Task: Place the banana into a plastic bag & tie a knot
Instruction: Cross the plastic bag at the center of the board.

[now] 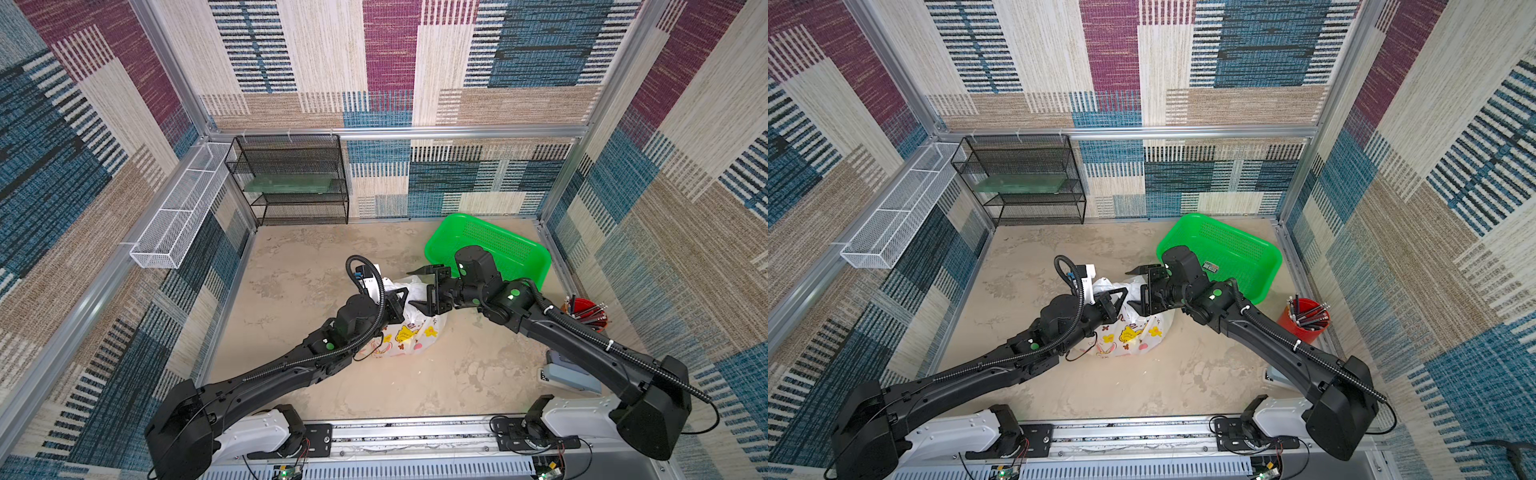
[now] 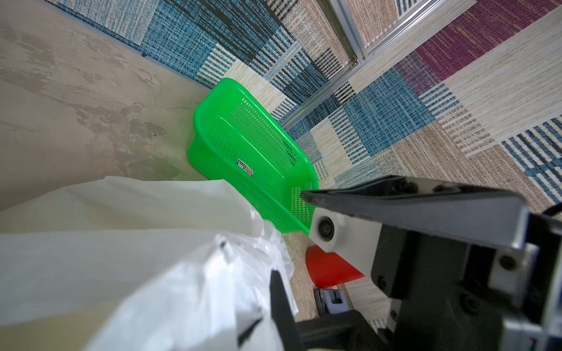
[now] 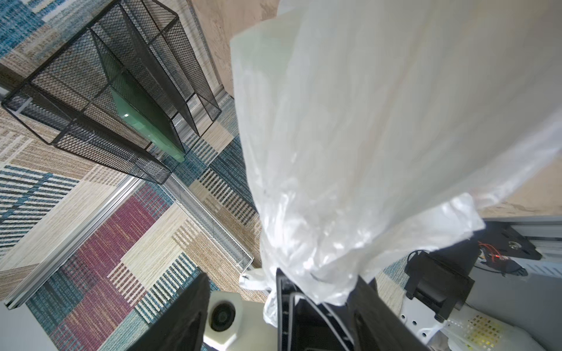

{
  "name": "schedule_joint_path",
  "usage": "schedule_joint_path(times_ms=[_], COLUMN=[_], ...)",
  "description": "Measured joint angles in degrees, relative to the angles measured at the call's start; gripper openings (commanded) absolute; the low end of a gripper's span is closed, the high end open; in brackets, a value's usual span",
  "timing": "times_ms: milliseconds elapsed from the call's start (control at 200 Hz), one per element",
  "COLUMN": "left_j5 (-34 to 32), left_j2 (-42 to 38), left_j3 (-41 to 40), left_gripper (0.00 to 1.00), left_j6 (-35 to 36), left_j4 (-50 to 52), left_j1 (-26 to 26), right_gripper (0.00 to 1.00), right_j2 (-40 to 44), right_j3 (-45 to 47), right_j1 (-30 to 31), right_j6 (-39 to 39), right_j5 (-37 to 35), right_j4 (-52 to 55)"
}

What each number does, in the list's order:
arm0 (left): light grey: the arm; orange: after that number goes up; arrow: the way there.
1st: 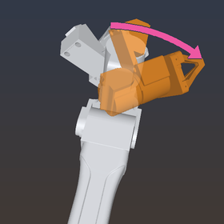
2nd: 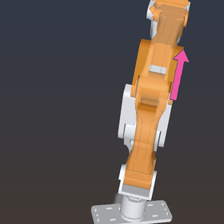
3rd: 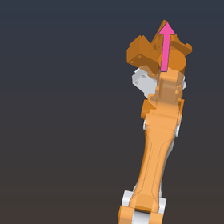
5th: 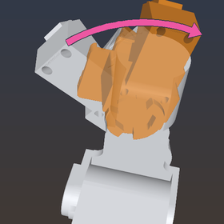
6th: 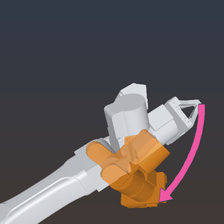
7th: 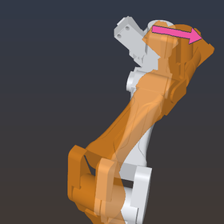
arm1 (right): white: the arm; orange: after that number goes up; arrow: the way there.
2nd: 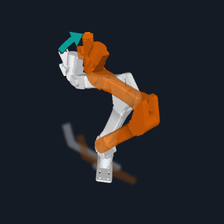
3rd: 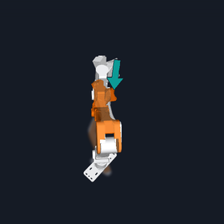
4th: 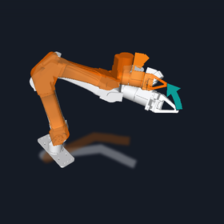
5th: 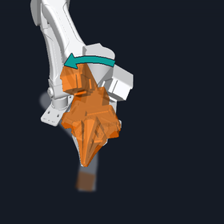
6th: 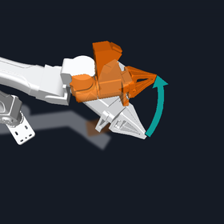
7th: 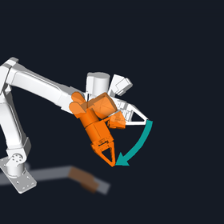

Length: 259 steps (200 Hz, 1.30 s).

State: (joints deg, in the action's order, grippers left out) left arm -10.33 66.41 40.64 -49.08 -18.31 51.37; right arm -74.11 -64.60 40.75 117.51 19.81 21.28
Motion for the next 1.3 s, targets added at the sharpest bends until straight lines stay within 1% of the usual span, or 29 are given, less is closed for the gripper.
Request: schedule_joint_path(times_ms=[220,366,501,751,876,941,1172,1297], left_j5=[-0.1,-0.3,-0.7,-1.3,-1.3,-1.3,-1.3,-1.4], left_j2=[1.4,1.4,0.7,0.9,1.4,1.8,2.3,2.5], left_j3=[0.7,0.7,0.4,0.3,0.3,0.3,0.7,0.9], left_gripper=[0.0,0.0,0.0,0.0,0.0,0.0,0.0,0.0], left_j6=[1.3,1.5,1.9,2.4,2.6,2.6,3.0,3.2], left_j4=[-1.5,-1.6,-1.7,-1.8,-2.0,-2.1,-2.3,-2.4], left_j1=[0.8,1.4,1.8,2.2,2.3,2.3,2.7,2.9], right_gripper=[0.72,0.7,0.65,0.64,0.58,0.52,0.42,0.33], right_j2=[0.3,-1.8,-2.6,-4.4,-4.7,-4.7,-6.5,-6.6], right_j3=[-1.3,-1.2,-1.2,-1.5,-1.6,-1.5,-1.9,-1.9], right_j1=[0.6,-0.6,-1.8,-1.6,-1.4,-1.5,-1.8,-1.9], right_j6=[0.0,0.0,0.0,0.0,0.0,0.0,0.0,0.0], right_j5=[-0.2,-0.4,-1.0,-1.0,-0.9,-0.9,-0.7,-0.7], right_j4=[4.3,4.5,4.5,4.3,4.2,4.0,3.4,3.4])
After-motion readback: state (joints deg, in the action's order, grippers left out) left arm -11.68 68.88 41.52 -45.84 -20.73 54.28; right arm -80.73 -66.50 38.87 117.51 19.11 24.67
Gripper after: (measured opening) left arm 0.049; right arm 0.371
